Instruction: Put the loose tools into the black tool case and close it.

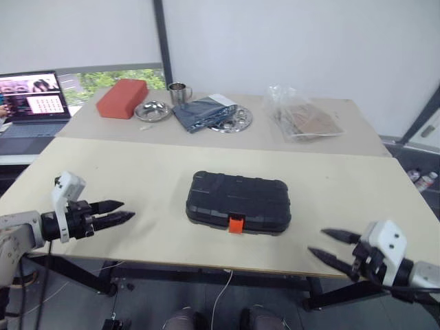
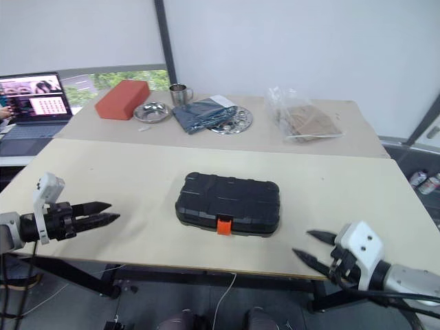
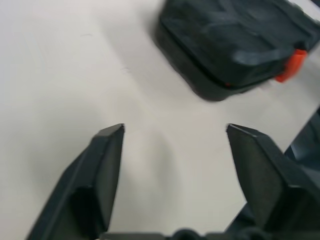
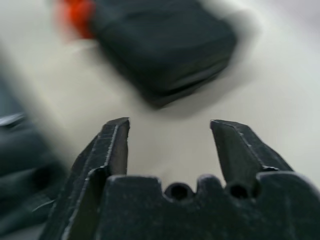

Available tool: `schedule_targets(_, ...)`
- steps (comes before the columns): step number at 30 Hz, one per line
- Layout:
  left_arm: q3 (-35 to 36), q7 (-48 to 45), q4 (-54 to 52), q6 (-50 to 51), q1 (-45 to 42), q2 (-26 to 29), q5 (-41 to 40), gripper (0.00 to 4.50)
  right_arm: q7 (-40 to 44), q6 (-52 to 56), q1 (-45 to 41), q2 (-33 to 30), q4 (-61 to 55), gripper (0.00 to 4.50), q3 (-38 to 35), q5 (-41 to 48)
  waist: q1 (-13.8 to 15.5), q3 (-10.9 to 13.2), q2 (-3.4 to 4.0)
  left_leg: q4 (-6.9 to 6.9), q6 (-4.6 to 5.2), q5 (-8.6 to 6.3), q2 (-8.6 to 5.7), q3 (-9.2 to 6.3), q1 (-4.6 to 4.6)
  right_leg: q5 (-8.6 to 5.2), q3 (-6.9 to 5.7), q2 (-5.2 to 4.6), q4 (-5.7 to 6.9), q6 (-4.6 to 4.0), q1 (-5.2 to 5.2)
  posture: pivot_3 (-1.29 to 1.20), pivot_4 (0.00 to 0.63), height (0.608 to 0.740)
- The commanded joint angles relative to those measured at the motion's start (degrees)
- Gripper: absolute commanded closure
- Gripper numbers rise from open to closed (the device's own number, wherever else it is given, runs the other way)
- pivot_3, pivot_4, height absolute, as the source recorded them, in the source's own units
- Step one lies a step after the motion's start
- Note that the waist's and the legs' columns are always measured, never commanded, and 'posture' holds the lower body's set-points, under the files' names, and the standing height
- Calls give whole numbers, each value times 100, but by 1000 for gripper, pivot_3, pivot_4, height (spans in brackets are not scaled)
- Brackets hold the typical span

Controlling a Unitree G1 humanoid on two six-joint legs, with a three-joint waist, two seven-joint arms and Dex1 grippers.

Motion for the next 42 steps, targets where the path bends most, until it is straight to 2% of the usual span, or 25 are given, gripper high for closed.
schedule_targets(1,-1086,282,1577,-1542,-1586,-731,1194,1897,-90,-9,-460,-93,49,2191,886,-475,93,-7,-14,0,1,3,-4,2,2,5,-2,-9,-5,-7,4,0,150,736)
schedule_targets(4,-1736,-13,2773,-2439,-2631,-1310,1830,3120,-194,-67,-1078,-94,342,3245,1515,-892,76,-15,-29,14,12,22,-19,13,-43,54,2,-31,-16,2,-2,0,150,736)
schedule_targets(6,-2031,-136,3553,-2977,-3213,-1666,2145,3746,-184,-58,-1472,-45,506,3890,1867,-1024,40,-18,-36,34,12,31,-25,18,-79,78,-1,-30,-17,33,-24,0,150,736)
schedule_targets(7,-2132,-179,3927,-3248,-3453,-1811,2286,4205,-180,-49,-1652,-13,587,4230,2020,-1085,2,-21,-41,50,34,33,-28,19,-112,96,-7,-13,-11,9,-48,0,150,736)
schedule_targets(8,-2240,-168,4328,-3554,-3703,-1971,2456,4473,-170,-45,-1851,23,683,4493,2191,-1162,-34,-20,-42,69,84,61,-30,24,-152,97,-21,17,0,12,-84,0,150,736)
schedule_targets(14,-2607,76,5988,-4993,-4627,-2704,3205,4473,-484,44,-2859,356,1384,4493,2830,-1762,-115,-17,-47,48,84,56,-29,23,-184,80,-51,68,-17,34,-94,0,150,736)
schedule_targets(18,-2724,-1205,6184,-5360,-4652,-2916,3261,4473,-881,-39,-3322,498,1990,4493,2677,-2086,-140,-14,-49,58,83,55,-31,25,-183,70,-42,55,-35,50,-94,0,150,736)
schedule_targets(21,-2781,-2399,5904,-5076,-4472,-2926,3109,4473,-1106,-183,-3441,473,2409,4493,2361,-2167,-157,-13,-52,87,83,55,-24,24,-182,53,-42,49,-18,79,-91,0,150,736)
schedule_targets(23,-2732,-2767,5578,-4927,-4321,-2911,2997,4473,-1165,-222,-3409,473,2522,4493,2150,-2101,-116,-13,-52,110,86,52,-25,20,-183,52,-46,34,-3,80,-86,0,150,736)
schedule_targets(27,-2352,-2389,5204,-4700,-4290,-2775,2817,4473,-802,76,-2976,371,1985,4493,1706,-1557,-97,-12,-52,115,102,47,-29,13,-186,80,-42,-17,15,40,-90,0,150,736)
schedule_targets(31,-1943,-2665,4362,-3062,-4442,-2644,2129,4473,-585,903,-2633,355,995,4493,1077,-591,-136,-12,-52,121,106,48,-23,3,-192,82,-44,1,23,37,-92,0,150,736)
schedule_targets(35,-2145,-2573,2940,-2021,-4086,-2912,1808,4473,-827,1557,-2846,504,612,4493,904,-53,-152,-13,-52,122,109,46,-23,1,-190,80,-43,20,20,40,-85,0,150,736)
schedule_targets(38,-2622,-2351,2463,-2247,-3725,-3271,2090,4473,-935,1716,-3048,529,623,4493,1086,-13,-130,-15,-48,123,111,45,-26,1,-182,80,-36,16,20,43,-76,0,150,736)
schedule_targets(42,-3151,-1936,2614,-2795,-3575,-3602,2615,4473,-986,1874,-3195,471,689,4493,1442,-123,-109,-14,-50,124,112,44,-28,3,-183,81,-22,18,19,42,-78,0,150,736)
